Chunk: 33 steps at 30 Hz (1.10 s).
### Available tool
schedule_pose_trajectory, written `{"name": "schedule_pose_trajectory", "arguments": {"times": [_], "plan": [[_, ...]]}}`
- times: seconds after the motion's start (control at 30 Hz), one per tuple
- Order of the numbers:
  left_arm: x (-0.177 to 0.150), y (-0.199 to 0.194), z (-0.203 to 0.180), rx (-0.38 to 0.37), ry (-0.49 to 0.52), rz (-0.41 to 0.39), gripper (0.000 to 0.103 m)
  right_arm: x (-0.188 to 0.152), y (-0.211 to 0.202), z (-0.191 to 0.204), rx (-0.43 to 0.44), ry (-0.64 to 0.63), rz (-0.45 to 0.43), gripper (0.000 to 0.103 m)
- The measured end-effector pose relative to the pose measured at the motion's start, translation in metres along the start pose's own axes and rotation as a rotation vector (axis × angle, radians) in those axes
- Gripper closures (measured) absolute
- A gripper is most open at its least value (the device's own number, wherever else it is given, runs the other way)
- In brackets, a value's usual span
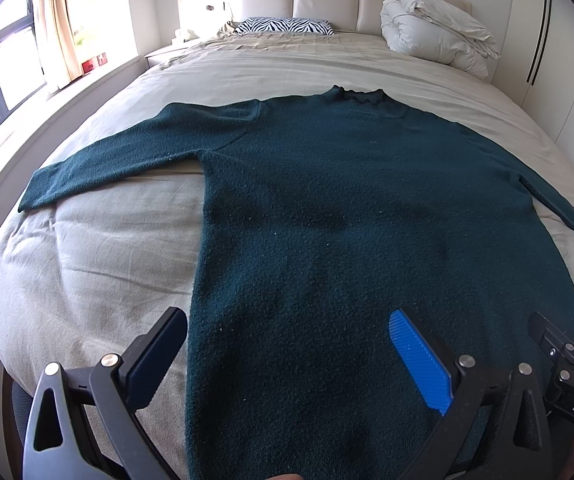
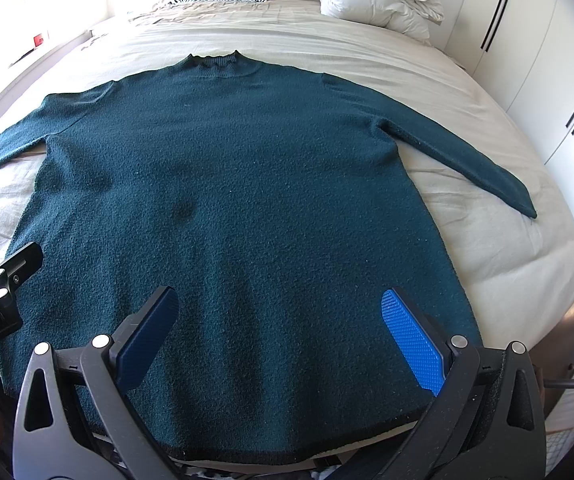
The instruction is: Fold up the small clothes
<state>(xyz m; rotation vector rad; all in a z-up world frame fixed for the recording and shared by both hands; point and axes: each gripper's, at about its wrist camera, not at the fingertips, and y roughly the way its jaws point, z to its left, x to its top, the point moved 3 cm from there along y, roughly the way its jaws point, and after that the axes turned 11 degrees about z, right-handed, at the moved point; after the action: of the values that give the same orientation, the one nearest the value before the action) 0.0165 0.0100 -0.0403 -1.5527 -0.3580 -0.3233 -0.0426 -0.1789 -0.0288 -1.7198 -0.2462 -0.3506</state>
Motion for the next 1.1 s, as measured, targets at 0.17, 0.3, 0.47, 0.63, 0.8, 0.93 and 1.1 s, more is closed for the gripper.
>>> {"name": "schedule_pose_trajectory", "arguments": {"times": [0.17,0.3,0.47,0.63,0.8,0.93,1.1], "plan": [[0.000,0.002,0.002,-0.001,-0.002,0.002,0.000,-0.001,0.001,0.000,0.000,0.000,0.002,0.000],[0.000,0.003,0.003,-0.003,-0.006,0.007,0.000,-0.002,0.003,0.001,0.000,0.001,0.003,0.000],[0.002,0.003,0.006,0.004,-0.001,0.000,0.000,-0.002,0.004,0.002,0.002,0.001,0.005,0.000],[0.014,0.000,0.036,-0.111,-0.074,-0.018,0.000,0.002,0.003,0.003,0.033,0.009,-0.005,0.000],[0.033,0.008,0.093,-0.304,-0.226,-0.018,0.000,0.012,-0.010,0.008,0.140,0.000,-0.054,0.000],[0.044,0.011,0.139,-0.383,-0.316,-0.057,0.000,0.019,-0.026,0.017,0.213,-0.018,-0.114,0.000],[0.052,0.020,0.208,-0.449,-0.523,-0.008,0.000,0.031,-0.039,0.032,0.262,-0.043,-0.149,0.000]]}}
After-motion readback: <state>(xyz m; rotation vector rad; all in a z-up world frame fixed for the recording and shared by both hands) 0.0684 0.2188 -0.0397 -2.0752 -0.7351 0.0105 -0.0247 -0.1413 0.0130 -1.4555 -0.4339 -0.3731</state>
